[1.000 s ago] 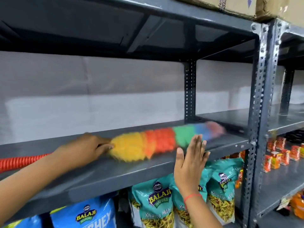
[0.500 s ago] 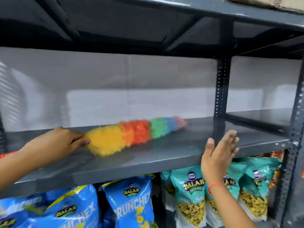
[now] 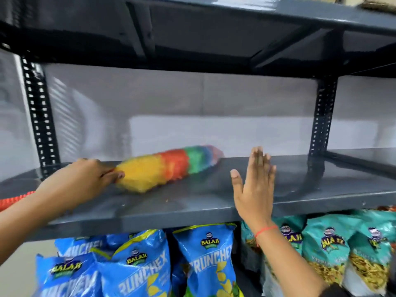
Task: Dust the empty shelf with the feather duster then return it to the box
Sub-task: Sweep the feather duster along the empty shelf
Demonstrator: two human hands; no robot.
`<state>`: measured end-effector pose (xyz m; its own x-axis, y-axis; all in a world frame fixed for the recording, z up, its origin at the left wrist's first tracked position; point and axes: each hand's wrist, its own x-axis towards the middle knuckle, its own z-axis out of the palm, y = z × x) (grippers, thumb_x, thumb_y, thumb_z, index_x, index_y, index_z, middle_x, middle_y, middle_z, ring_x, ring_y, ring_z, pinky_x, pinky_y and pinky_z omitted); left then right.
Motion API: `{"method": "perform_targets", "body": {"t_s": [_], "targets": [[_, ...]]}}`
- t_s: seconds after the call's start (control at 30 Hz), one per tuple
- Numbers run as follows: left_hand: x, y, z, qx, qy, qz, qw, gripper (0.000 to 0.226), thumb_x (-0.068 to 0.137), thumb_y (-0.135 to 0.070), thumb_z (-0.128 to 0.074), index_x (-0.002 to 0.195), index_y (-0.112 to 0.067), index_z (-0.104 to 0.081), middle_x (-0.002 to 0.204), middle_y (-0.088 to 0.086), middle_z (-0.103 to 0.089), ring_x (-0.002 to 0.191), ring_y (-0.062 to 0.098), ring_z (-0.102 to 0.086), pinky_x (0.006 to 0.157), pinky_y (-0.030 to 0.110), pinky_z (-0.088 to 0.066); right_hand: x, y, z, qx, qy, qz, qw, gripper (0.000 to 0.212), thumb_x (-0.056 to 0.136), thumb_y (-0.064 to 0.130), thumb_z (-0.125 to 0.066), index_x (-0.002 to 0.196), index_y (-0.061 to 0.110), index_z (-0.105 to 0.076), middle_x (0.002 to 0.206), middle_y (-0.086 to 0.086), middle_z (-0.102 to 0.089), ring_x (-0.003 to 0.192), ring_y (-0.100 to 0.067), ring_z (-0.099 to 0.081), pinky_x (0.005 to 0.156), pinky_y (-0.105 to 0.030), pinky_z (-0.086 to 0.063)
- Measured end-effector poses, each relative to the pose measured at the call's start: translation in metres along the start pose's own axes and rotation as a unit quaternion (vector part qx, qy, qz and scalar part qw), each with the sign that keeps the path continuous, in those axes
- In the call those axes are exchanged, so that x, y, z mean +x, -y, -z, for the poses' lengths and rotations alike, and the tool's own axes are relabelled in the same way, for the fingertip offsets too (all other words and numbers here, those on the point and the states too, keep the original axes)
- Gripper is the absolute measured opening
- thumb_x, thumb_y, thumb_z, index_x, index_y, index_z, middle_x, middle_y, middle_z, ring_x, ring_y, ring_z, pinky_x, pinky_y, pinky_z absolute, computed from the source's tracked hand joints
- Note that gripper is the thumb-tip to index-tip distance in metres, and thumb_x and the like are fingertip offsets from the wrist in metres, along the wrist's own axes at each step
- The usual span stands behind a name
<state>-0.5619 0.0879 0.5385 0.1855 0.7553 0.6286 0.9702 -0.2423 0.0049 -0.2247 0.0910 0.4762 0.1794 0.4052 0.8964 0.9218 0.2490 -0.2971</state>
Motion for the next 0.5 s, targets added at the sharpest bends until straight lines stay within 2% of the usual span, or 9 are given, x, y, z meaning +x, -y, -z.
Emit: {"method": "perform_targets", "body": {"t_s": [0.07,0.1,0.13,0.2,0.23,0.3,0.33,0.4,0.5], "targets": [[-0.003,-0.002,-0.001,-0.064,-0.023,-0.004,0.998,0.026,0.084,-0.040,-0.059,0.072,-0.021,-0.073,0.058,0.002,-0.072,0.061,0.019,-0.069,0.056,0.028,-0.051,0.000,0.000,0.000,-0.009,0.008,-0.001,1.000,0.080,0.090,0.060,-0.005,0.141,0.001,-0.017,0.150,-0.019,-0.021,0.138,-0.029,-0.011,0.112,-0.049,-0.008],[-0.008,-0.003,0.000,-0.104,-0.015,-0.010,0.994,0.028,0.082,-0.041,-0.060,0.065,-0.021,-0.070,0.046,-0.005,-0.066,0.047,0.005,-0.063,0.049,0.019,-0.046,-0.001,0.000,0.000,-0.012,0.009,-0.003,1.000,0.080,0.089,0.061,-0.005,0.141,0.001,-0.017,0.150,-0.019,-0.021,0.138,-0.029,-0.011,0.112,-0.049,-0.008],[-0.013,-0.003,0.002,-0.138,0.009,-0.008,0.990,0.031,0.079,-0.046,-0.059,0.062,-0.021,-0.067,0.040,-0.011,-0.061,0.038,0.001,-0.056,0.042,0.010,-0.039,-0.001,-0.001,-0.001,-0.015,0.007,-0.004,1.000,0.079,0.089,0.061,-0.006,0.141,0.002,-0.017,0.150,-0.017,-0.020,0.138,-0.028,-0.010,0.112,-0.049,-0.008],[-0.021,0.004,0.004,-0.140,0.085,-0.004,0.987,0.037,0.068,-0.066,-0.047,0.072,-0.035,-0.067,0.044,-0.024,-0.061,0.039,-0.004,-0.052,0.046,0.010,-0.042,-0.001,-0.001,0.000,-0.018,0.005,0.000,1.000,0.076,0.090,0.059,-0.009,0.142,0.004,-0.014,0.150,-0.013,-0.014,0.138,-0.026,-0.007,0.112,-0.047,-0.006],[-0.023,0.011,0.004,-0.108,0.117,-0.007,0.987,0.038,0.064,-0.072,-0.041,0.077,-0.047,-0.067,0.055,-0.026,-0.067,0.048,-0.006,-0.058,0.055,0.016,-0.049,0.000,-0.001,0.000,-0.015,0.011,0.001,1.000,0.072,0.091,0.057,-0.014,0.142,0.007,-0.010,0.150,-0.010,-0.011,0.138,-0.025,-0.005,0.113,-0.046,-0.005],[-0.022,0.029,0.002,-0.029,0.124,0.012,0.992,0.036,0.071,-0.069,-0.039,0.084,-0.051,-0.068,0.082,-0.012,-0.076,0.076,0.008,-0.069,0.071,0.032,-0.056,0.000,0.000,0.000,-0.005,0.026,-0.006,1.000,0.066,0.094,0.050,-0.026,0.142,0.010,-0.005,0.152,-0.011,-0.010,0.139,-0.023,-0.002,0.114,-0.045,-0.003],[-0.021,0.035,0.003,0.005,0.103,0.030,0.994,0.033,0.077,-0.065,-0.039,0.082,-0.050,-0.069,0.085,-0.004,-0.076,0.078,0.017,-0.069,0.073,0.037,-0.057,0.001,0.000,0.000,-0.003,0.029,-0.009,1.000,0.065,0.095,0.048,-0.029,0.142,0.010,-0.006,0.153,-0.012,-0.012,0.139,-0.024,-0.002,0.114,-0.046,-0.003],[-0.018,0.043,0.007,0.013,0.025,0.068,0.997,0.030,0.082,-0.059,-0.043,0.065,-0.042,-0.061,0.073,0.003,-0.071,0.069,0.027,-0.066,0.068,0.041,-0.057,0.001,0.001,0.001,-0.005,0.031,-0.010,0.999,0.065,0.094,0.046,-0.029,0.143,0.008,-0.008,0.152,-0.015,-0.014,0.139,-0.026,-0.003,0.114,-0.048,-0.005],[-0.026,0.040,0.012,-0.042,-0.035,0.067,0.996,0.026,0.080,-0.054,-0.054,0.077,-0.033,-0.068,0.064,0.002,-0.070,0.061,0.022,-0.065,0.059,0.036,-0.056,0.001,0.001,0.002,-0.006,0.037,-0.004,0.999,0.069,0.092,0.052,-0.024,0.143,0.007,-0.009,0.152,-0.015,-0.015,0.138,-0.024,-0.002,0.114,-0.049,-0.006]]}}
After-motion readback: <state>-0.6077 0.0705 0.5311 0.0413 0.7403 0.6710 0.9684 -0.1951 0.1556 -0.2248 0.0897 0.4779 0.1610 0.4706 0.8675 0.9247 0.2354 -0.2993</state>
